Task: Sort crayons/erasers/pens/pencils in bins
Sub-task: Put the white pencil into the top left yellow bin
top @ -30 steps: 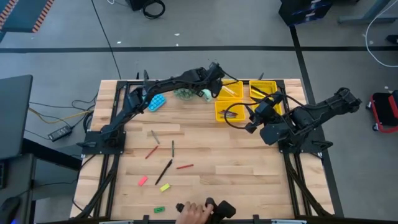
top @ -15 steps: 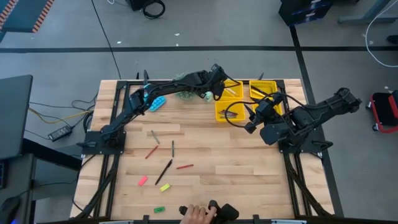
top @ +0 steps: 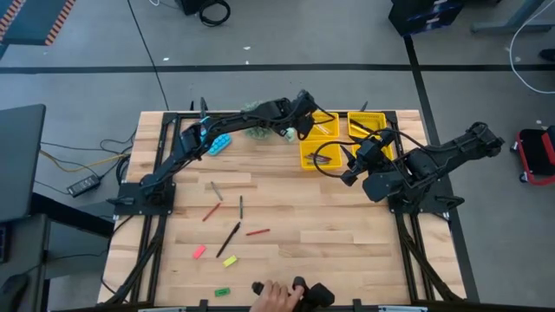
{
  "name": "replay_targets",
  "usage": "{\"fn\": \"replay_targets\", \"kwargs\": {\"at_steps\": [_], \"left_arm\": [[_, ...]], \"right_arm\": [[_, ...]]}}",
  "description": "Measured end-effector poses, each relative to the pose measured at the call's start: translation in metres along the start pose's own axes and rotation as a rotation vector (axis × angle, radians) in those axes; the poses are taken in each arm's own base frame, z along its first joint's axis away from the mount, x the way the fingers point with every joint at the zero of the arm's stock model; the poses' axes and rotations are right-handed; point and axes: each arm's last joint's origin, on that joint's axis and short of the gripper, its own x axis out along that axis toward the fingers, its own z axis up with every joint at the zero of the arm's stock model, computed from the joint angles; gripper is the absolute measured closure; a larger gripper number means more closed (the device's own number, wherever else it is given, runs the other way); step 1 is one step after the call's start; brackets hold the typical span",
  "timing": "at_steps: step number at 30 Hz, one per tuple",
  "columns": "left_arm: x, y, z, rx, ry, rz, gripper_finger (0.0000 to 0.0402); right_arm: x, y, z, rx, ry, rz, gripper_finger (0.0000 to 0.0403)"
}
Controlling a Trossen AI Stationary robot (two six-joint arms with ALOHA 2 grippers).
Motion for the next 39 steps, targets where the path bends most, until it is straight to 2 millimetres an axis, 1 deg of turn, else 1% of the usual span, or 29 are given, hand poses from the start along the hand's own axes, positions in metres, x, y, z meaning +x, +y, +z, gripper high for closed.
{"fn": "replay_targets", "kwargs": {"at_steps": [6, 10, 13, 15, 17, 25, 33, 39], "left_arm": [[0.006, 0.002, -0.008, -0.028, -0.049, -0.012, 0.0342], [0.017, 0.001, -0.012, -0.067, -0.057, -0.013, 0.0341], [0.026, -0.003, -0.01, -0.081, -0.103, -0.023, 0.034], [0.03, -0.006, -0.011, -0.074, -0.099, -0.045, 0.034], [0.034, -0.006, -0.008, -0.09, -0.106, -0.018, 0.034], [0.04, -0.008, -0.002, -0.164, -0.174, -0.023, 0.034], [0.043, -0.01, 0.0, -0.2, -0.177, -0.032, 0.0343], [0.043, -0.011, -0.003, -0.147, -0.094, -0.02, 0.034]], "right_arm": [[0.0, 0.0, 0.0, 0.001, 0.0, 0.0, 0.0226], [0.0, 0.0, 0.0, 0.0, 0.0, 0.0, 0.0226], [0.0, 0.0, 0.0, -0.001, 0.001, 0.0, 0.0226], [0.0, 0.0, 0.0, -0.01, 0.0, 0.0, 0.0226], [0.0, 0.0, 0.0, -0.017, 0.001, 0.0, 0.0226], [0.0, 0.0, 0.0, -0.041, -0.001, -0.003, 0.0226], [0.0, 0.0, 0.0, -0.041, -0.007, -0.013, 0.0226], [0.0, 0.0, 0.0, -0.041, -0.007, -0.013, 0.0226]]}}
